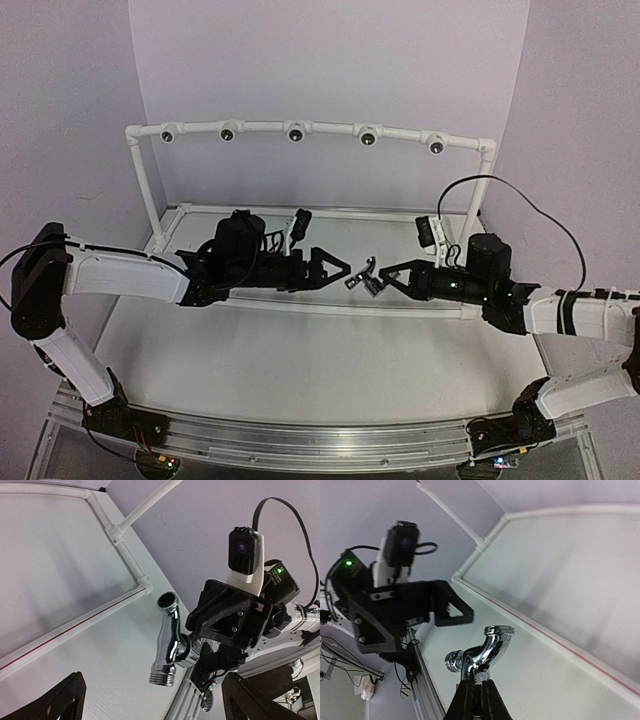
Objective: Install the water faucets
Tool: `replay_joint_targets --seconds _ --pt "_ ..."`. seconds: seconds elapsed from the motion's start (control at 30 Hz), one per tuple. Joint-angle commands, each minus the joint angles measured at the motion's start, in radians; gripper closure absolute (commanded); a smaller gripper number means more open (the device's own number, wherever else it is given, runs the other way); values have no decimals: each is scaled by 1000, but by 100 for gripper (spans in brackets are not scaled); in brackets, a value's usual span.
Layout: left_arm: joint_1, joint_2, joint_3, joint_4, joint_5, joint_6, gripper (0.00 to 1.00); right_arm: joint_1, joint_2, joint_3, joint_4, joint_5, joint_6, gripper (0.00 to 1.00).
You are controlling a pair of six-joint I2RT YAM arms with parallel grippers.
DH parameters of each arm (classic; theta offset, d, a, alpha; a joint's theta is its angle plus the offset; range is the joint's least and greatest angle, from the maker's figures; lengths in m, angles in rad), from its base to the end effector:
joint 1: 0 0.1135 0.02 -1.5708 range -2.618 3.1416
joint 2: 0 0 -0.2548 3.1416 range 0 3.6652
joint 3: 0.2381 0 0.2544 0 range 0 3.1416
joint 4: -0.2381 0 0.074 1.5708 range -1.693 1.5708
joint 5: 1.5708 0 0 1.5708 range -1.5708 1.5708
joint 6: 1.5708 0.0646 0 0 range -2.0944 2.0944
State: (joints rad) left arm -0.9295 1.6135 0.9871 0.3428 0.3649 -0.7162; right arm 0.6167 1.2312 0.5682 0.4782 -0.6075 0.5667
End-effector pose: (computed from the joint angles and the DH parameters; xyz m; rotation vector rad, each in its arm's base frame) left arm 0.2180 -0.3306 0.2342 0.5110 2.0507 -1.4139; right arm 0.2167 0.1988 0.2255 -0.5352 1.8639 1.3575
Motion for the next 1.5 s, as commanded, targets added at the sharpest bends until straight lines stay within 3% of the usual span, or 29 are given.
replay_joint_targets --seconds 0.0,0.1,0.3,0.4,0.53,0.67,0.83,0.9,0.97,1.0,1.07,1.1,1.17,1.27,1.33,1.47 --pt "35 -34 -4 227 133 -126 9 11 -28 92 141 -45 -100 100" --pt "59 -13 -23 365 212 -208 23 20 -27 119 173 -17 -84 100" --pt "68 11 -54 580 303 -308 36 38 -10 141 189 6 -79 100" --pt "66 34 -34 561 316 -316 39 48 -6 145 196 18 -74 100" --pt "62 46 -18 500 300 -290 33 64 -4 154 202 46 -72 100" --pt "50 49 22 391 275 -227 38 74 0 157 210 75 -70 100" --pt "48 43 39 343 259 -202 63 80 20 173 202 65 -74 100" --pt "48 32 51 308 250 -169 85 87 23 185 180 54 -82 100" --pt "49 14 54 263 235 -124 98 86 22 198 129 54 -86 100" --pt "50 -1 54 229 224 -82 100 86 24 224 75 56 -88 90" --pt "53 -36 58 139 228 25 100 86 32 291 -125 64 -130 50" --pt "54 -58 62 89 245 106 100 86 40 333 -220 61 -166 22" --pt "54 -74 81 2 290 222 100 86 66 404 -348 17 -203 5" --pt "54 -74 124 -119 370 368 100 86 130 528 -511 -126 -248 3" --pt "54 -73 140 -138 432 420 100 87 156 565 -524 -294 -264 2" --pt "54 -74 152 -109 511 432 100 85 202 611 -533 -409 -261 9"
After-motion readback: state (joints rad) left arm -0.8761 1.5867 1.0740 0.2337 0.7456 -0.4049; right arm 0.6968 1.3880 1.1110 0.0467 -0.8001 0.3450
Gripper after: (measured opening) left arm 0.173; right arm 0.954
